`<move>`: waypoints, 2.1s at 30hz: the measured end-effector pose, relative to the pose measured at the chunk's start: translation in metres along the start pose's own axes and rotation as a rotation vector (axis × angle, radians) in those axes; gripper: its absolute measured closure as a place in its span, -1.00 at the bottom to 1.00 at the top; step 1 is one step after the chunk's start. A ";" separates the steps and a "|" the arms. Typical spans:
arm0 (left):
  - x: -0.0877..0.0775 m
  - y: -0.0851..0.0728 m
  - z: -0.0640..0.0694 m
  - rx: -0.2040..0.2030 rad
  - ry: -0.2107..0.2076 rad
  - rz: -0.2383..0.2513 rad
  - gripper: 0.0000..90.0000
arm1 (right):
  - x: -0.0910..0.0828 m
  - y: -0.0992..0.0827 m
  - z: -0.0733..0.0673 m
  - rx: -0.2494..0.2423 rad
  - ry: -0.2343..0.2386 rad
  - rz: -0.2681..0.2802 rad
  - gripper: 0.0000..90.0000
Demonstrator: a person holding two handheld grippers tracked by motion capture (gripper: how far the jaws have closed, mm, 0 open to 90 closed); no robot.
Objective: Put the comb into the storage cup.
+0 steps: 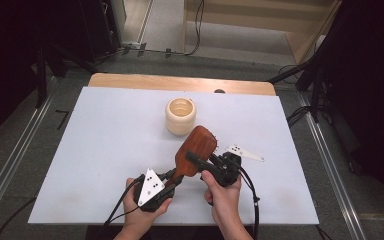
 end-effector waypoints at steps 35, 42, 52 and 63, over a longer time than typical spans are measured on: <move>-0.053 -0.016 -0.061 -0.177 0.014 0.021 -1.00 | -0.028 0.019 0.005 -0.131 0.067 0.114 0.19; -0.074 -0.022 -0.078 -0.177 0.059 0.027 -1.00 | -0.030 0.024 0.006 -0.154 0.062 0.122 0.19; -0.107 -0.034 -0.106 -0.189 0.142 0.005 -1.00 | -0.031 0.032 0.012 -0.171 0.056 0.129 0.19; -0.134 -0.041 -0.131 -0.211 0.212 0.010 -1.00 | -0.032 0.043 0.013 -0.204 0.046 0.143 0.19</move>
Point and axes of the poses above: each handheld gripper's, and its own axes: x roughly forward along the jaws, y roughly out of its top, z roughly to its right, the point moved 7 cm from there along x, roughly forward along the jaws, and after that the axes turned 10 degrees about -y, right-handed, at the moved point
